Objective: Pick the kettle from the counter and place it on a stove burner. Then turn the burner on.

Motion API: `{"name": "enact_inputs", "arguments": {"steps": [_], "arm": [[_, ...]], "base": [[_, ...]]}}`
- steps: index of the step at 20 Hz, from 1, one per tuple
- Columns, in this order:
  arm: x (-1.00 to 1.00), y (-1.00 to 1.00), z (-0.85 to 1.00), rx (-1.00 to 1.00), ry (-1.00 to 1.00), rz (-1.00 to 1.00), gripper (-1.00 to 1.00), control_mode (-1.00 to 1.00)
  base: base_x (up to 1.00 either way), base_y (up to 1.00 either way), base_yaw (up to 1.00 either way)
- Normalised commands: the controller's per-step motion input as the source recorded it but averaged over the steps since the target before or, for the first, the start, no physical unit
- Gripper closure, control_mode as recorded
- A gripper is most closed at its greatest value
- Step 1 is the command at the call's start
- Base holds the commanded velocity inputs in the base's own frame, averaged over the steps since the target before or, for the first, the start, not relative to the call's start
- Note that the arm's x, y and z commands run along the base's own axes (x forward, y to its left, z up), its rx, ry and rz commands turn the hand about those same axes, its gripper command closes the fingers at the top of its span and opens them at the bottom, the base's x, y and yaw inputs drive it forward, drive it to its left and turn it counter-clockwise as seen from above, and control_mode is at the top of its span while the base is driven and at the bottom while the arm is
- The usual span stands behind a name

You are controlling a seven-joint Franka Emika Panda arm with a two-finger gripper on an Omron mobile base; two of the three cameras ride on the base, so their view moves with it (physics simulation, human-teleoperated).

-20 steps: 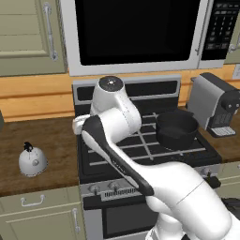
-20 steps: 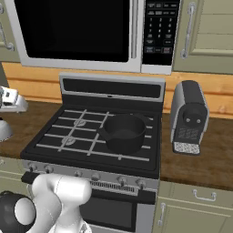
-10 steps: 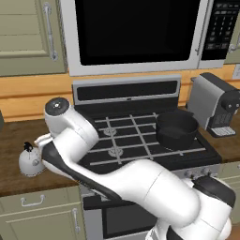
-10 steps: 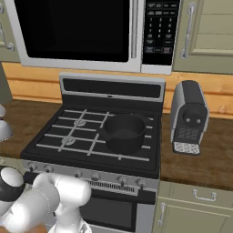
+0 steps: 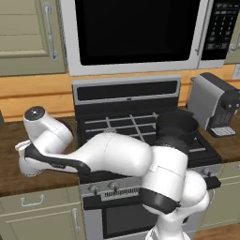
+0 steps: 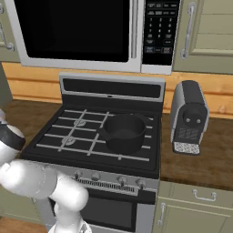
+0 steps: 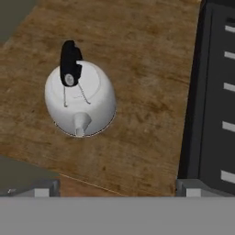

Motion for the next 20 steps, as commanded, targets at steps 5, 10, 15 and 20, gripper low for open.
{"name": "enact_inputs", "arguments": {"steps": [5, 10, 15, 20], "arm": [[0.07, 0.04, 0.00, 0.00, 0.01, 0.00, -1.00, -1.00], [0.16, 0.03, -0.06, 0.00, 0.00, 0.00, -1.00, -1.00], [0.21, 0.05, -0.36, -0.01, 0.00, 0.00, -1.00, -1.00], [0.19, 0.38, -0.28, 0.00, 0.01, 0.00, -1.00, -1.00]], "base": [[0.00, 0.00, 0.00], [0.00, 0.00, 0.00], [0.00, 0.00, 0.00], [0.00, 0.00, 0.00]]}}
